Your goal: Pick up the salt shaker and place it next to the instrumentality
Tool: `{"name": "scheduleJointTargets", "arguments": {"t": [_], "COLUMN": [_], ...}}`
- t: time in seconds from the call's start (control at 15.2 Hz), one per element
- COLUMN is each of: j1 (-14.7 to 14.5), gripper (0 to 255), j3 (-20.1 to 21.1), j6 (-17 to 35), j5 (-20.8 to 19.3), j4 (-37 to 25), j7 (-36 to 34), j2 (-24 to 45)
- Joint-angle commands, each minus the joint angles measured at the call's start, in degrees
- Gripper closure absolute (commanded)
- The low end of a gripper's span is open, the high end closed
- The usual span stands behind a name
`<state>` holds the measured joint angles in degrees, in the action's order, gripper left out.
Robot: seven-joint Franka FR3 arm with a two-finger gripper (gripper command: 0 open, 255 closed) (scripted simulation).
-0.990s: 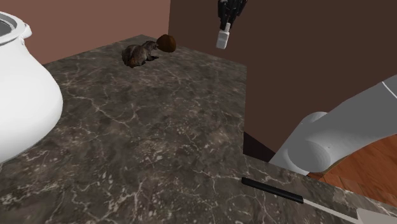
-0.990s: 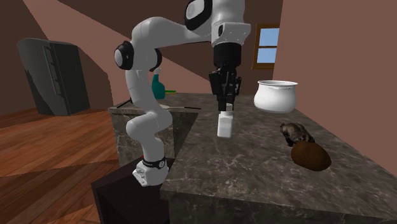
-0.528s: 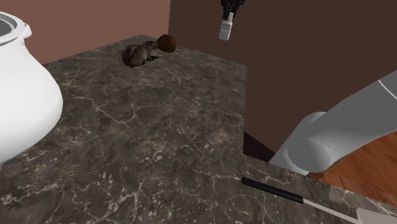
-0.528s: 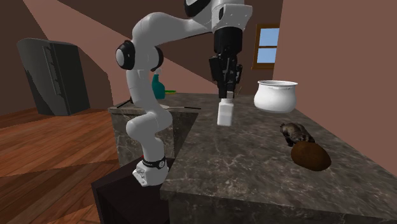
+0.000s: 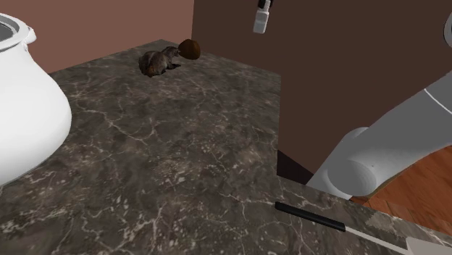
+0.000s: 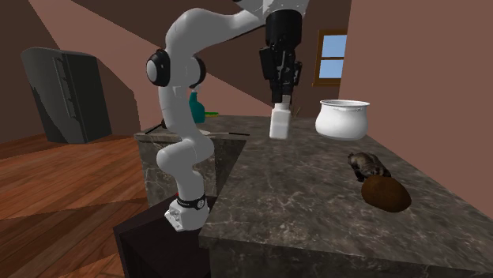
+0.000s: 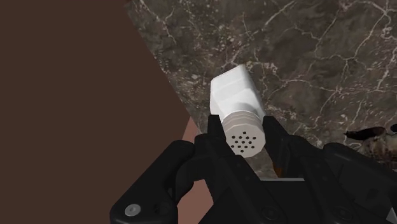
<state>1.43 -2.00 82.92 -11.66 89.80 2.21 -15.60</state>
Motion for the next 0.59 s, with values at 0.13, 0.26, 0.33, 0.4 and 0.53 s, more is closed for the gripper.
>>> {"name": "scheduleJointTargets", "arguments": {"t": [0.13, 0.26, 0.33, 0.4, 0.53], "j1": [-0.6, -0.96, -1.13, -1.32, -1.65], "gripper": [255, 255, 255, 255, 255], "j3": [1.34, 2.22, 2.68, 3.14, 4.11], "j6": [-1.5, -2.36, -2.88, -3.45, -4.75], "j5": [-0.03, 0.12, 0.23, 0.38, 0.77], "j4": [4.64, 7.94, 9.45, 10.86, 13.43], "j7": [-1.66, -2.75, -3.28, -3.81, -4.84], "j2": [-5.76, -9.69, -11.6, -13.47, -17.12]}}
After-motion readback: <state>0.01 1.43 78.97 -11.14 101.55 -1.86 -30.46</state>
